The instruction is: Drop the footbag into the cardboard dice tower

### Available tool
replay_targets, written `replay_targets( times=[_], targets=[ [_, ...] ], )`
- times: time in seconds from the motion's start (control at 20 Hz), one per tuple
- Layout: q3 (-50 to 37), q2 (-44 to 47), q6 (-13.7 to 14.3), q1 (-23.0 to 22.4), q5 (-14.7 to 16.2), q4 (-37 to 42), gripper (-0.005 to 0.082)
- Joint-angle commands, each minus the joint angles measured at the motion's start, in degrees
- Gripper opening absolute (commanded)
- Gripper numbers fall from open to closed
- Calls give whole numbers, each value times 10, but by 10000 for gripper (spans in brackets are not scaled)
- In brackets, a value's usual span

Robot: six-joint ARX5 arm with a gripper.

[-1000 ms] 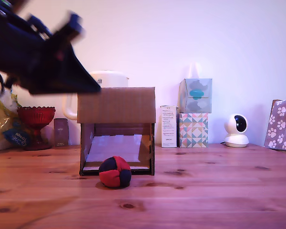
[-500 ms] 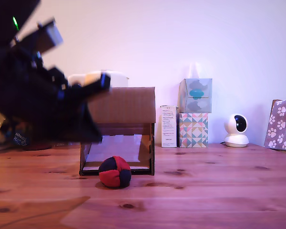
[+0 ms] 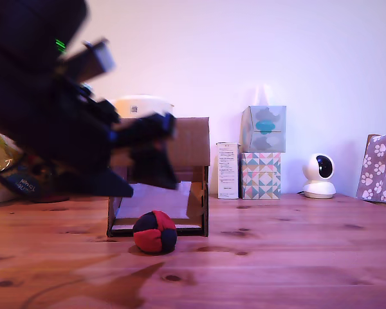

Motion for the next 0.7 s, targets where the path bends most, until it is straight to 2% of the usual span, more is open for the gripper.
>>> replay_targets(
  times=[0.0, 0.25, 0.4, 0.5, 0.65],
  targets=[
    [14, 25, 15, 3, -11, 5, 775],
    [58, 94, 30, 33, -17, 3, 775],
    [75, 127, 31, 52, 8, 4, 774],
    [82, 142, 33, 61, 38, 3, 774],
    [90, 159, 49, 72, 70, 3, 774]
  ],
)
